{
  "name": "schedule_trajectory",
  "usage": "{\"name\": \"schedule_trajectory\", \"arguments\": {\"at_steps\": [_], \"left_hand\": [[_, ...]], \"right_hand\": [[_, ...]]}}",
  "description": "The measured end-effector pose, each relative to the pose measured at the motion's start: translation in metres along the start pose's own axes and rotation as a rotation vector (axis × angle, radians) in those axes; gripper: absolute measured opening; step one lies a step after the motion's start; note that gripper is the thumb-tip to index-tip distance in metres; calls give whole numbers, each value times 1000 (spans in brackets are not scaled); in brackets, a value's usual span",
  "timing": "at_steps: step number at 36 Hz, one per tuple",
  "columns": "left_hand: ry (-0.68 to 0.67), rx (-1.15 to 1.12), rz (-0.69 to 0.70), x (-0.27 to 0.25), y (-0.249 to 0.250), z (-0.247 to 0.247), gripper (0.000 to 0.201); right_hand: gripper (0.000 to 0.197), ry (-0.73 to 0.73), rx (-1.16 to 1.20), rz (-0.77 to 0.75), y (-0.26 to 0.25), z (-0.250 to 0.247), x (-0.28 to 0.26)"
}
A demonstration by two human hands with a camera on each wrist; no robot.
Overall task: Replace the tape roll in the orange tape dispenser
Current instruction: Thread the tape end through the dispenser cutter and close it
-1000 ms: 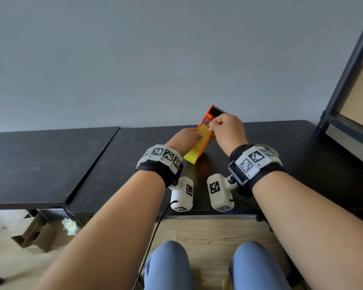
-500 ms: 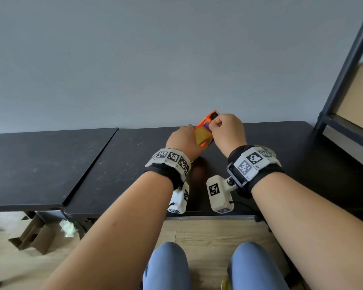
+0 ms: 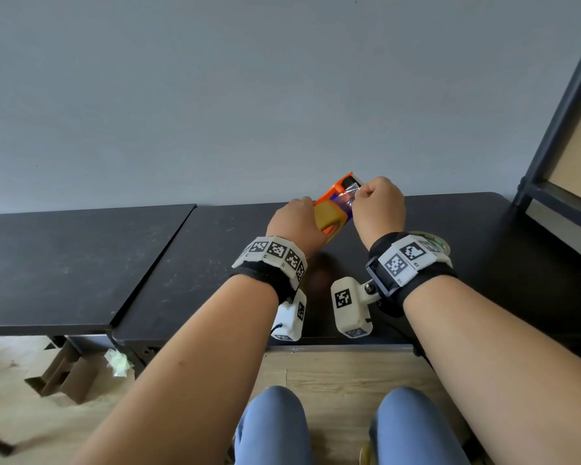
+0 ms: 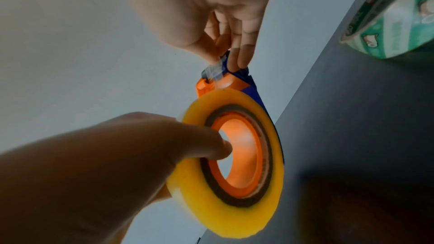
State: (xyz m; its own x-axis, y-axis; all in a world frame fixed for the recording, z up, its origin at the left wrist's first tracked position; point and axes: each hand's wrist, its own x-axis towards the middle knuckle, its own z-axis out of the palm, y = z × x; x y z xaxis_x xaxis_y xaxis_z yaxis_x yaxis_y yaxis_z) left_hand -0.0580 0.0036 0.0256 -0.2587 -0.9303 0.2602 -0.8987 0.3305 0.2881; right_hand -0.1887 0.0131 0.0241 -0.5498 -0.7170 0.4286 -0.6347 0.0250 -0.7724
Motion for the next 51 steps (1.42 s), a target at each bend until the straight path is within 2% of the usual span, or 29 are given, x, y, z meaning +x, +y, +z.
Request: {"name": "schedule_trajectory", "arguments": {"at_steps": [9,13,14,16,18,22,30,35,40,45,51], "left_hand": [[-2,21,-12,-2,0,11,47],[-11,47,-10,-3,2,14,45],[-10,55,-8,-3,2,14,43],[-13,72,0,-2,3,14,42],[-23,89,12,-2,4,13,41],[-34,102,35,-3,3,13,40],[-31,68,19,-5,1,13,41],[-18,35,5,-6,1,15,42],[4,5,31,-7,0,15,58],[39,-24,11,-5,-1,13,53],[38,-71,26,-2,-3,7,57]], "right_hand": [[29,-40,-47,86,6,2,3],[17,-81,-71,125,8,1,7],[20,-86,-86,130,9,2,9],[24,-91,-124,104,9,5,11],[18,-78,-141,67,8,5,11],[24,-8,-111,-4,8,1,9],[16,-37,-26,-82,4,-4,2],[15,-32,-30,-62,3,-5,5],[15,-35,-17,-42,2,-7,9],[23,-26,36,2,2,-6,11],[25,-24,92,52,4,-7,13]]}}
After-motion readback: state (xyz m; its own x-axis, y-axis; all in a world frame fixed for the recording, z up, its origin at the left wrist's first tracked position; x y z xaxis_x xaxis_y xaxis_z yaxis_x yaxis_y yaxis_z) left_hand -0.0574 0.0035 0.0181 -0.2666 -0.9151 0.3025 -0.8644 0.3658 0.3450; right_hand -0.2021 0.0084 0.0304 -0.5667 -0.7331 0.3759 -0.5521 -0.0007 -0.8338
